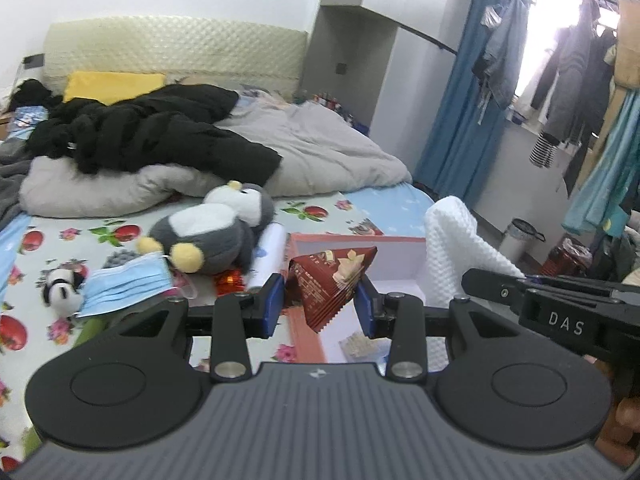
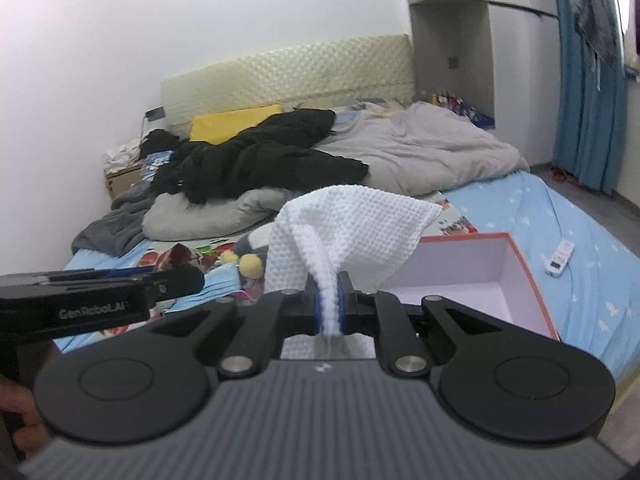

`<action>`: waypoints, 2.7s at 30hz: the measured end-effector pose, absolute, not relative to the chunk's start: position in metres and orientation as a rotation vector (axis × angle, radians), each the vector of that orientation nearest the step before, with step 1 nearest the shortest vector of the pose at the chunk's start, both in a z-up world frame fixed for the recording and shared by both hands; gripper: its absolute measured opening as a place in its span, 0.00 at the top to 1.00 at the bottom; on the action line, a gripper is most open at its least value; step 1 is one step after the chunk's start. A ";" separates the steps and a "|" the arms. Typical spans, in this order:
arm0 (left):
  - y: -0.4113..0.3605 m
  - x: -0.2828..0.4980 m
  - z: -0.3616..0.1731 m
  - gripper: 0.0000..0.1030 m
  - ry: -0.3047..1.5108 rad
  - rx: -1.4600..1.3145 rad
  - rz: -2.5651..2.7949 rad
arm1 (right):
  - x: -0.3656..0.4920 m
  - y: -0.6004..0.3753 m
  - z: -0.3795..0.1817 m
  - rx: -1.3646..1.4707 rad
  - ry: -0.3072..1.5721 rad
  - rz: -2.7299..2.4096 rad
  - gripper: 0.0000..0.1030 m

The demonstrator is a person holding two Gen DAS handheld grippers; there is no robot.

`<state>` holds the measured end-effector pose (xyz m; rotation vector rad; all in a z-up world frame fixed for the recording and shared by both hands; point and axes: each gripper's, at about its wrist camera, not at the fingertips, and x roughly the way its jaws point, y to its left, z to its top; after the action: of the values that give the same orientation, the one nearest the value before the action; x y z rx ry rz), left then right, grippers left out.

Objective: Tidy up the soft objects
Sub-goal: 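Carry the white cloth with the right tool while the left tool carries the wrapper to the box, then open the right tool over the box while the left tool releases the wrapper inside, then withdraw both tools from the box back over the bed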

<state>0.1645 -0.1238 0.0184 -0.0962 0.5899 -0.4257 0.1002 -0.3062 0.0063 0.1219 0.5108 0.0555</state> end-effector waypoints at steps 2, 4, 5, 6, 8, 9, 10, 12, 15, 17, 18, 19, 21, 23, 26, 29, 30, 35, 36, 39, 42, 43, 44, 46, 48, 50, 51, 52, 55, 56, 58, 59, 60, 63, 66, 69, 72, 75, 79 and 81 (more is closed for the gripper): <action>-0.137 0.176 0.012 0.58 0.607 -0.089 -0.436 | 0.106 -0.317 0.000 0.128 0.523 0.030 0.88; -0.150 0.187 0.006 0.58 0.626 -0.075 -0.444 | 0.113 -0.330 -0.008 0.144 0.542 0.011 0.88; -0.156 0.193 0.001 0.58 0.638 -0.068 -0.450 | 0.116 -0.336 -0.012 0.149 0.552 0.004 0.88; -0.163 0.199 -0.003 0.58 0.651 -0.062 -0.456 | 0.120 -0.342 -0.017 0.154 0.565 -0.006 0.88; -0.176 0.210 -0.014 0.58 0.678 -0.046 -0.464 | 0.128 -0.351 -0.028 0.167 0.589 -0.019 0.88; -0.182 0.216 -0.021 0.58 0.690 -0.040 -0.468 | 0.130 -0.354 -0.032 0.171 0.599 -0.022 0.88; -0.188 0.222 -0.028 0.58 0.706 -0.036 -0.470 | 0.135 -0.359 -0.038 0.174 0.616 -0.027 0.88; -0.199 0.234 -0.042 0.58 0.743 -0.030 -0.475 | 0.145 -0.366 -0.049 0.186 0.653 -0.040 0.88; -0.214 0.252 -0.064 0.58 0.797 -0.020 -0.481 | 0.157 -0.376 -0.063 0.191 0.695 -0.057 0.88; -0.221 0.264 -0.077 0.58 0.827 -0.019 -0.479 | 0.166 -0.383 -0.074 0.194 0.735 -0.060 0.88; -0.225 0.269 -0.083 0.58 0.838 -0.019 -0.481 | 0.172 -0.386 -0.080 0.194 0.753 -0.064 0.88; -0.229 0.275 -0.088 0.57 0.849 -0.016 -0.484 | 0.176 -0.389 -0.085 0.196 0.765 -0.063 0.88; -0.237 0.286 -0.098 0.57 0.866 -0.001 -0.484 | 0.186 -0.394 -0.096 0.200 0.800 -0.065 0.88; -0.242 0.296 -0.108 0.57 0.890 0.005 -0.483 | 0.194 -0.397 -0.107 0.202 0.825 -0.067 0.88; -0.248 0.310 -0.119 0.57 0.911 0.006 -0.490 | 0.204 -0.400 -0.117 0.199 0.848 -0.073 0.87; -0.252 0.321 -0.126 0.57 0.932 0.016 -0.487 | 0.214 -0.403 -0.132 0.206 0.881 -0.084 0.87; -0.252 0.323 -0.128 0.57 0.936 0.015 -0.490 | 0.218 -0.404 -0.136 0.216 0.897 -0.085 0.87; -0.250 0.324 -0.132 0.57 0.935 0.017 -0.490 | 0.224 -0.408 -0.143 0.258 0.927 -0.091 0.67; -0.249 0.323 -0.131 0.57 0.938 0.011 -0.492 | 0.225 -0.408 -0.143 0.264 0.927 -0.094 0.58; -0.243 0.317 -0.126 0.57 0.925 0.009 -0.485 | 0.223 -0.406 -0.139 0.274 0.921 -0.088 0.57; -0.235 0.310 -0.113 0.57 0.899 0.003 -0.486 | 0.217 -0.402 -0.129 0.277 0.900 -0.086 0.57; -0.231 0.307 -0.108 0.57 0.886 0.002 -0.483 | 0.214 -0.400 -0.125 0.277 0.890 -0.084 0.57; -0.229 0.303 -0.103 0.57 0.875 -0.001 -0.481 | 0.211 -0.398 -0.120 0.278 0.881 -0.081 0.57; -0.223 0.294 -0.091 0.57 0.851 -0.007 -0.481 | 0.203 -0.394 -0.110 0.278 0.857 -0.080 0.57; -0.216 0.283 -0.077 0.57 0.823 -0.004 -0.480 | 0.194 -0.390 -0.099 0.277 0.832 -0.073 0.57; -0.209 0.270 -0.066 0.57 0.799 -0.009 -0.478 | 0.184 -0.386 -0.087 0.274 0.808 -0.067 0.57; -0.206 0.264 -0.060 0.57 0.790 -0.013 -0.477 | 0.177 -0.383 -0.081 0.272 0.793 -0.063 0.57; -0.202 0.257 -0.054 0.57 0.779 -0.016 -0.476 | 0.172 -0.382 -0.076 0.270 0.783 -0.060 0.57; -0.191 0.238 -0.039 0.57 0.747 -0.023 -0.470 | 0.156 -0.374 -0.060 0.263 0.753 -0.045 0.57; -0.187 0.232 -0.035 0.57 0.739 -0.028 -0.467 | 0.152 -0.372 -0.057 0.260 0.747 -0.040 0.57; -0.179 0.219 -0.025 0.57 0.721 -0.037 -0.463 | 0.143 -0.367 -0.047 0.254 0.727 -0.028 0.56; -0.175 0.213 -0.020 0.57 0.710 -0.041 -0.461 | 0.139 -0.364 -0.043 0.250 0.718 -0.024 0.56; -0.171 0.206 -0.016 0.57 0.698 -0.043 -0.460 | 0.135 -0.362 -0.038 0.245 0.709 -0.020 0.56; -0.159 0.188 -0.002 0.57 0.663 -0.042 -0.452 | 0.124 -0.353 -0.024 0.233 0.674 0.001 0.56; -0.148 0.171 0.009 0.57 0.637 -0.054 -0.441 | 0.114 -0.345 -0.014 0.219 0.647 0.019 0.56; -0.137 0.153 0.021 0.57 0.607 -0.058 -0.429 | 0.102 -0.336 -0.003 0.209 0.617 0.035 0.56; -0.124 0.135 0.030 0.57 0.583 -0.066 -0.414 | 0.089 -0.328 0.004 0.202 0.600 0.057 0.56; -0.111 0.118 0.036 0.57 0.562 -0.076 -0.393 | 0.078 -0.317 0.006 0.185 0.588 0.087 0.56; -0.095 0.097 0.040 0.57 0.535 -0.075 -0.357 | 0.067 -0.302 0.003 0.175 0.593 0.133 0.56; -0.086 0.087 0.040 0.57 0.531 -0.078 -0.335 | 0.063 -0.295 0.002 0.173 0.596 0.157 0.56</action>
<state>0.0869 -0.0862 0.0402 -0.0785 0.5306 -0.3353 0.0633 -0.2951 0.0020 0.1731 0.5958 0.1567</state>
